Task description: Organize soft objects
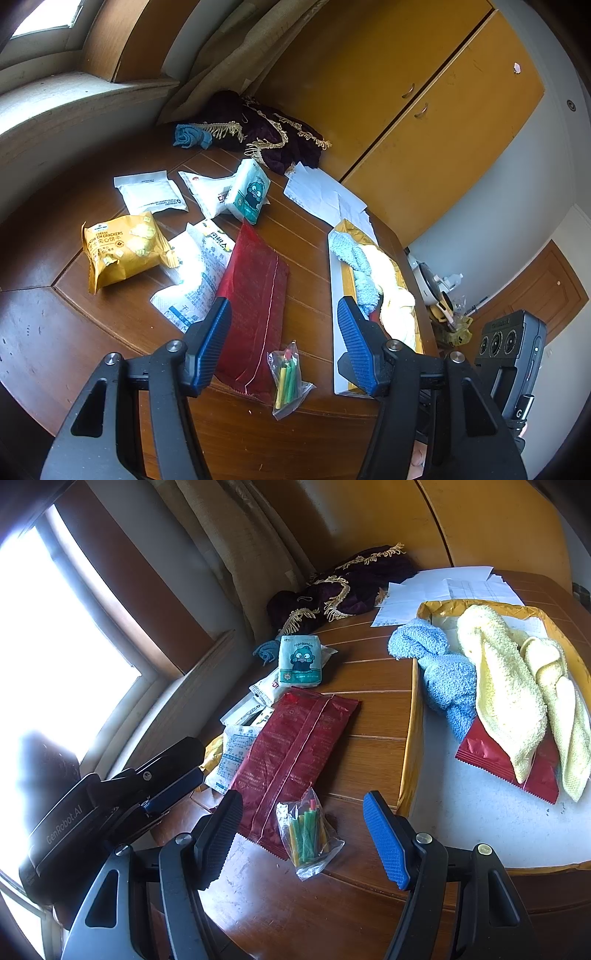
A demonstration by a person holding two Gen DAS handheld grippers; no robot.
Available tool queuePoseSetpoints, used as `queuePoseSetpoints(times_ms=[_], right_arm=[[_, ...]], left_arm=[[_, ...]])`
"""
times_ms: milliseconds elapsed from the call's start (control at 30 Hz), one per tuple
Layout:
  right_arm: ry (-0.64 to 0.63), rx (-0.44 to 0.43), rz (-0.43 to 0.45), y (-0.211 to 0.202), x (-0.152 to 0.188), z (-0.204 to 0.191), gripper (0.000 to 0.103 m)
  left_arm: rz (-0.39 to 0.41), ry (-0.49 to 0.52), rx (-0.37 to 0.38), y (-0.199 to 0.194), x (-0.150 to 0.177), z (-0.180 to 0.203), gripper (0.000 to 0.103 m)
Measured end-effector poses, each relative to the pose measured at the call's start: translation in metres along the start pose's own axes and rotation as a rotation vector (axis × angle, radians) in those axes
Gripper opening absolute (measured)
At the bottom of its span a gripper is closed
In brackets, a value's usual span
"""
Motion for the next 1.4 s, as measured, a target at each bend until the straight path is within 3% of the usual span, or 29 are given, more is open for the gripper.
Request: queuePoseSetpoints(times_ms=[633,900,1267,1400], right_arm=[[0.005,-0.008,-0.002,0.002,-0.001,-0.002,0.07],[0.004,-0.04,-0.057,0.029,-0.005,-0.012,0.07],[-0.04,0.105,-0.171,0.097,-0.013,-0.029,0.071],[-0.061,0.158,-0.189,0.114,-0.011,-0.036,0.082]], left_arm=[[0.023,-0.002,-0.007,-0.007,-0.007,-0.006,0.058],[0.044,-0.019,-0.041,-0.007,-0.019,-0.027,0.059],[0.051,-0.084,-0.094,-0.002,-0.031,-0.071,0.061],[0.058,-0.1,-0.102,-0.004,-0.034,-0.08,0.061]])
Point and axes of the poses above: each gripper's, at about its wrist camera, not at the fingertips, and y roughly the way its jaws point, z to its right, x to its underside, the point moved 4 cm from there along y, roughly the way its jaws point, and after that the axes turned 11 degrees about z, right-handed, at the moved point
